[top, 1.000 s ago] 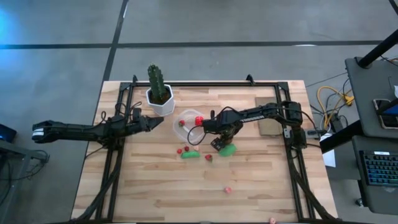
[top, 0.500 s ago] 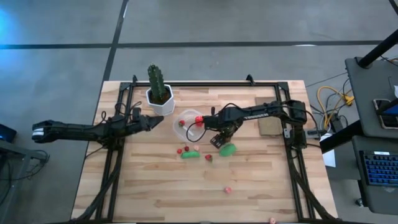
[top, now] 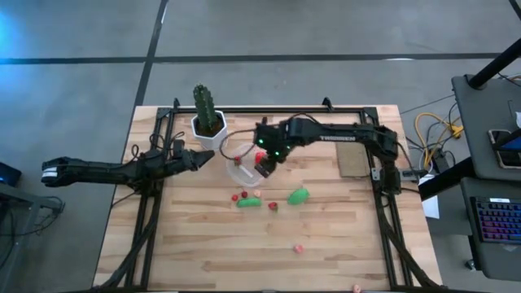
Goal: Pick and placing Produce into tupperware
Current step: Put the brown kiwi into the transparent bin, then put the corn into the transparent bin
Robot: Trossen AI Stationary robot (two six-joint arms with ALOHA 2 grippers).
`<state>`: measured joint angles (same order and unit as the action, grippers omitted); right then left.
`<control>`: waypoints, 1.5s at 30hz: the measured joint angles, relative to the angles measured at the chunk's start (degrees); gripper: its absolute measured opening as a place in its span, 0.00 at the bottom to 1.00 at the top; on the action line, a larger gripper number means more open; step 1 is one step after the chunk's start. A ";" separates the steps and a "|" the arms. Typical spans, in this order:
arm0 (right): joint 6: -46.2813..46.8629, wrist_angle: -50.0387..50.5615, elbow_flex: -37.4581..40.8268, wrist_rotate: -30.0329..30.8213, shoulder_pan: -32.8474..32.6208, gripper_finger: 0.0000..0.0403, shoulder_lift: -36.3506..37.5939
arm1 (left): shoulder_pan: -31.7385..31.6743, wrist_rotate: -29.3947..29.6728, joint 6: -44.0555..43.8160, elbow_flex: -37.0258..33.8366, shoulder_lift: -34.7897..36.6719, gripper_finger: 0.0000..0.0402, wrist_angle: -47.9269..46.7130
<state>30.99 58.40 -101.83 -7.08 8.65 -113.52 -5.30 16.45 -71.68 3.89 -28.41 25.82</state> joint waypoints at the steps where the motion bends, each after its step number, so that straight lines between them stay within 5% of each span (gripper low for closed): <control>1: -0.87 -0.16 -1.35 -1.25 0.51 0.58 -1.52 | 0.00 -0.84 0.00 0.12 0.10 0.71 0.19; 8: -5.59 2.79 -14.53 -6.29 1.61 0.58 -14.22 | 0.03 -5.33 4.57 0.29 0.05 0.71 8.78; 12: -9.55 8.90 -22.04 -4.15 0.91 0.59 -19.76 | 0.02 -5.49 4.94 0.25 0.38 0.71 9.68; 22: -11.51 12.93 -27.34 1.29 0.73 0.81 -22.16 | 0.02 -5.49 5.04 -0.51 0.65 0.71 9.63; 28: -12.89 16.67 -27.33 1.64 0.75 0.87 -19.70 | 0.02 -5.90 5.08 -0.80 0.37 0.71 7.14; 32: -17.37 24.17 -26.12 6.57 0.57 0.85 -16.53 | 0.00 -13.02 4.96 -1.43 0.73 0.71 4.36; 39: -19.25 23.33 -17.69 7.13 0.46 0.82 -8.28 | 0.15 -20.12 5.00 -1.52 4.20 0.71 0.18; 45: -19.04 22.51 -2.08 6.82 -2.36 0.82 -1.45 | 0.17 -37.49 6.04 -1.77 8.07 0.71 -17.77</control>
<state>11.95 80.91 -103.91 -0.26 6.29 -114.97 -5.13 -21.05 -65.63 2.13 -20.34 8.05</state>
